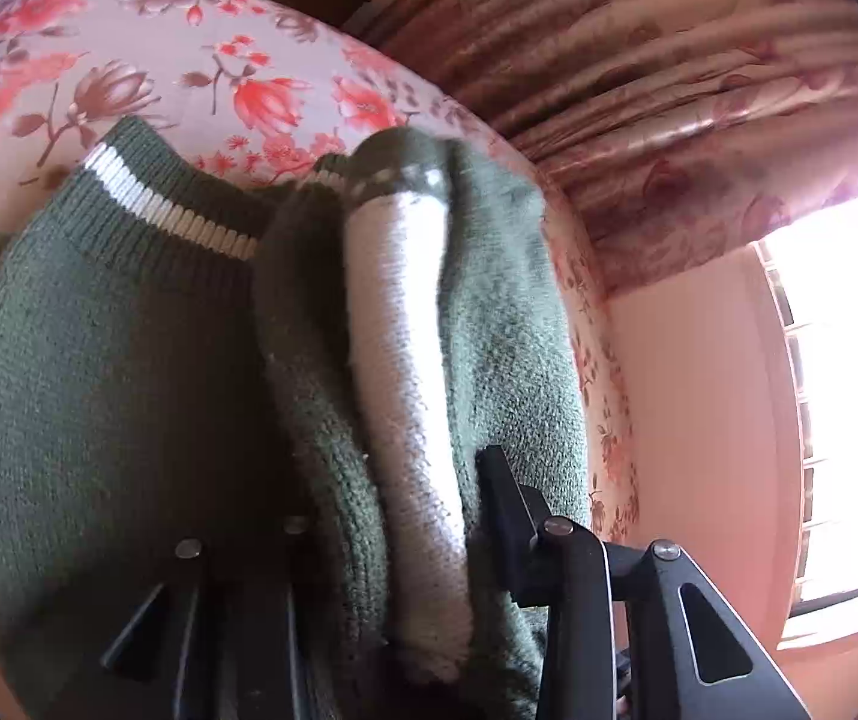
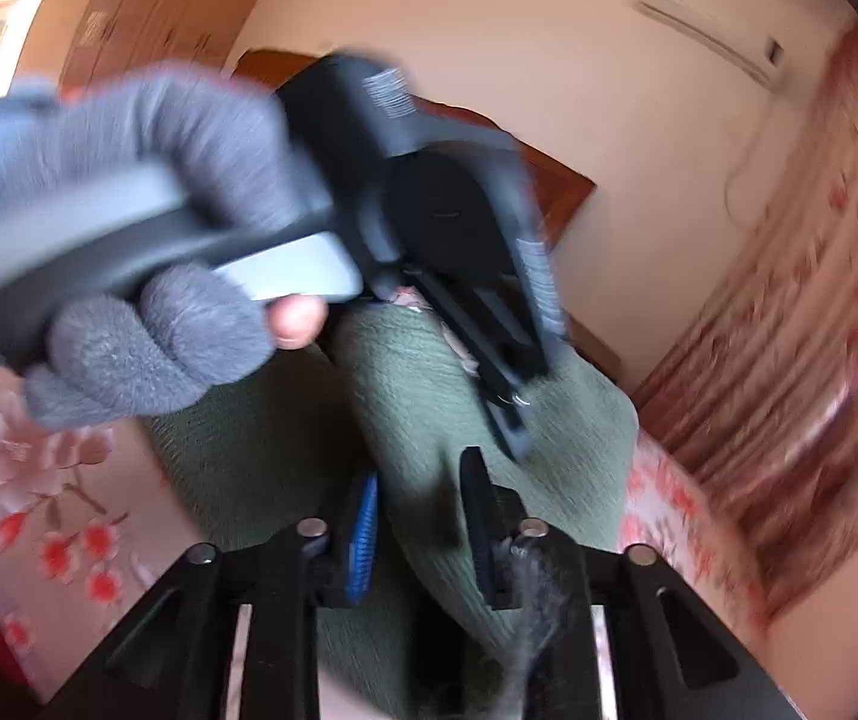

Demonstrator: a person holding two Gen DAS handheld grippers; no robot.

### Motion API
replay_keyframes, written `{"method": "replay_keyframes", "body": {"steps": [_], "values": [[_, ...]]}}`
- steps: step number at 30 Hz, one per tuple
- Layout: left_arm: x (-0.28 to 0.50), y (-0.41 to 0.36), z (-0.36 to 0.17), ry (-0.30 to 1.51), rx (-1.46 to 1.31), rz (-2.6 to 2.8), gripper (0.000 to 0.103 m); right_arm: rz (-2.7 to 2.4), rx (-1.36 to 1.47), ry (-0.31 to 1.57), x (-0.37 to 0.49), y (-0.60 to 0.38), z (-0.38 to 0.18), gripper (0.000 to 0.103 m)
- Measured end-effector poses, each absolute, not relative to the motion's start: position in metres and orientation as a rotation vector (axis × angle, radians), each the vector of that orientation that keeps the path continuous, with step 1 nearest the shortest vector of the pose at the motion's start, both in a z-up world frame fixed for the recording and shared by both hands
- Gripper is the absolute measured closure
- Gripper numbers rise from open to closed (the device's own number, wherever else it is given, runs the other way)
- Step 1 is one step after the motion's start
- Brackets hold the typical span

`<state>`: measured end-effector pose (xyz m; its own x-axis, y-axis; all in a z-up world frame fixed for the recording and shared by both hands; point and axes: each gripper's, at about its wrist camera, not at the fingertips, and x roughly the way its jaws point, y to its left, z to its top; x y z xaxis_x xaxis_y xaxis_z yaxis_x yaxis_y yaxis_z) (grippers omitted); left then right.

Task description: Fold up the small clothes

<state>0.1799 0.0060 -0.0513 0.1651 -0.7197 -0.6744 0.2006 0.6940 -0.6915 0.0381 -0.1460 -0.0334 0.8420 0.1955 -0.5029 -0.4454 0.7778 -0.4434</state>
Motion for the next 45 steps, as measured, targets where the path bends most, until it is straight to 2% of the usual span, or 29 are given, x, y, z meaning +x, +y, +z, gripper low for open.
{"method": "replay_keyframes", "body": {"steps": [1,3,7,11,19,22,24,29,32,36,41,45], "values": [[0.178,0.007,-0.05,1.231,-0.497,-0.697,0.103,0.365,-0.541,0.464,0.034,-0.159,-0.03,0.072],[0.173,0.01,-0.047,1.209,-0.481,-0.686,0.103,0.362,-0.443,0.487,0.026,-0.189,-0.027,0.062],[0.167,0.013,-0.045,1.19,-0.479,-0.675,0.103,0.335,-0.281,0.649,0.018,-0.244,-0.042,0.062],[0.163,0.01,-0.038,1.172,-0.493,-0.671,0.103,0.346,-0.155,0.752,0.025,-0.259,-0.056,0.062],[0.147,0.025,0.01,1.038,-0.538,-0.715,0.103,0.322,-0.104,0.802,0.055,-0.24,-0.064,0.062],[0.135,0.053,0.023,0.962,-0.553,-0.713,0.103,0.309,-0.181,0.755,0.049,-0.229,-0.057,0.062],[0.135,0.075,0.009,0.963,-0.567,-0.671,0.103,0.311,-0.238,0.731,0.045,-0.224,-0.053,0.062],[0.146,0.12,-0.073,1.062,-0.718,-0.546,0.103,0.326,-0.287,0.753,0.053,-0.216,-0.065,0.061],[0.13,0.123,-0.068,1.01,-0.727,-0.55,0.103,0.317,-0.304,0.754,0.056,-0.219,-0.065,0.061],[0.106,0.113,-0.034,0.923,-0.625,-0.547,0.103,0.324,-0.262,0.777,0.06,-0.223,-0.066,0.061],[0.1,0.124,-0.07,0.976,-0.679,-0.492,0.103,0.329,-0.24,0.786,0.066,-0.224,-0.071,0.06],[0.1,0.122,-0.072,0.952,-0.687,-0.476,0.103,0.334,-0.241,0.788,0.071,-0.226,-0.073,0.059]]}}
